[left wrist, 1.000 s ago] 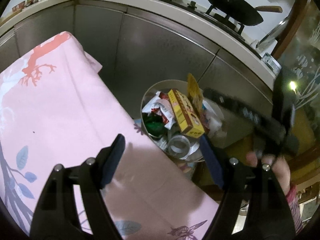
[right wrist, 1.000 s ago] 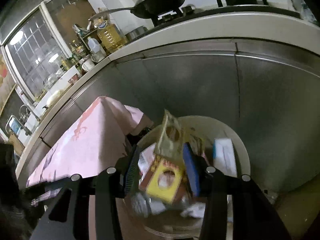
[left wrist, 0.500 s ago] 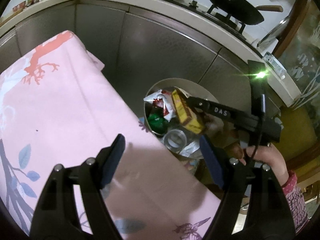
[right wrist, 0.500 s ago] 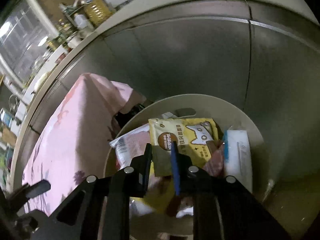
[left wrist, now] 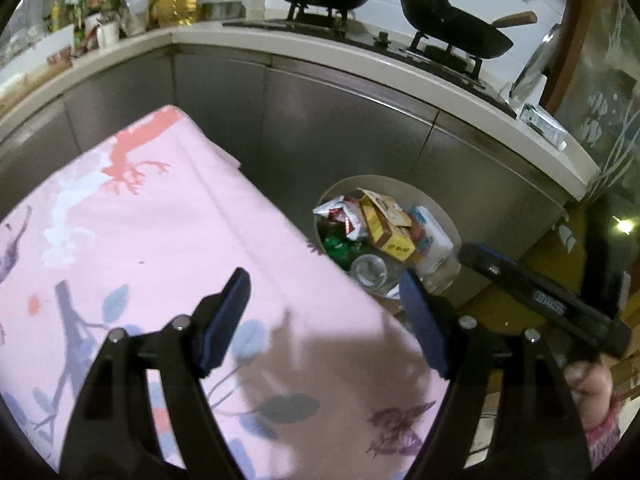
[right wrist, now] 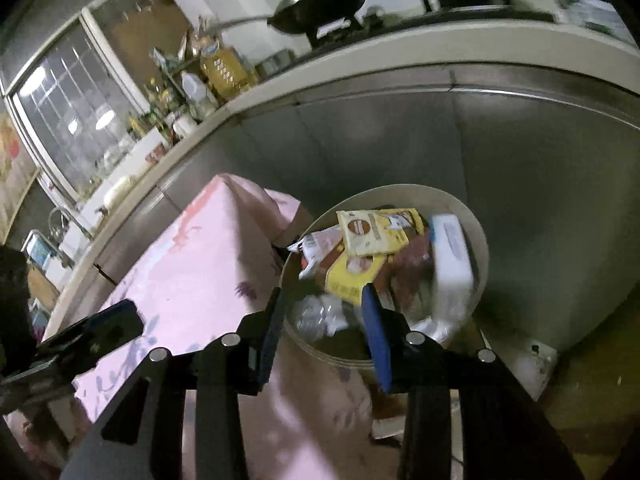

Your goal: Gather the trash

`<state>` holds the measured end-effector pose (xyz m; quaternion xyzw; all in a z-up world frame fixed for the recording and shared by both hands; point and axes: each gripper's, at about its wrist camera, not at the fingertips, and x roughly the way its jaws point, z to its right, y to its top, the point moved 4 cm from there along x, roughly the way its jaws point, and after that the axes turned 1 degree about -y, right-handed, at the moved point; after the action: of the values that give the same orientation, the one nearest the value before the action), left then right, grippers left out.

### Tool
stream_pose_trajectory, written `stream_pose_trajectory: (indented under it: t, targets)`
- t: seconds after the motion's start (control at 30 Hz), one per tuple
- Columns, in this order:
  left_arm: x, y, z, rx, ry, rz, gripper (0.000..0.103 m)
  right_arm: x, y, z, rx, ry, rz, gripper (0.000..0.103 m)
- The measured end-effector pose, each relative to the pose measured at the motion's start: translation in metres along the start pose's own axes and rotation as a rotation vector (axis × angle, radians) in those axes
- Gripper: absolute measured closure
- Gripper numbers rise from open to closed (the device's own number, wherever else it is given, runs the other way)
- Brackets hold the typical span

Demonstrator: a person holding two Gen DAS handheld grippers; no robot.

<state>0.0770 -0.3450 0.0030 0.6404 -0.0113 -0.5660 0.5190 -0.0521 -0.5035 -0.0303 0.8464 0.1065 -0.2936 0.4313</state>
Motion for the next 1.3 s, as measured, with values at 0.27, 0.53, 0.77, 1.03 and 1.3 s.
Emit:
stream_pose_trajectory:
  t: [0.27,0.53,0.77,1.03,1.3]
  targets:
    - [-0.044,-0.025,-0.016,0.006,0.097,0.050,0.014,-0.044,-0.046,-0.019,0.108,-0.016,0.034,0.065]
    - [-0.079,-0.047,-0.036,-0.009,0.166,0.069,0.006,-0.069,-0.055,-0.063,0.101,-0.001,0.068,0.065]
    - [-0.106,-0.059,-0.049,-0.028,0.196,0.103,0.006,-0.084,-0.061,-0.095,0.069,0.016,0.090,0.065]
    - [-0.135,-0.064,-0.054,-0.012,0.259,0.179,0.006,-0.094,-0.066,-0.116,0.053,0.041,0.110,0.065]
    - [-0.153,-0.068,-0.051,0.016,0.308,0.221,0.006,-0.105,-0.070,-0.133,0.022,0.079,0.142,0.056]
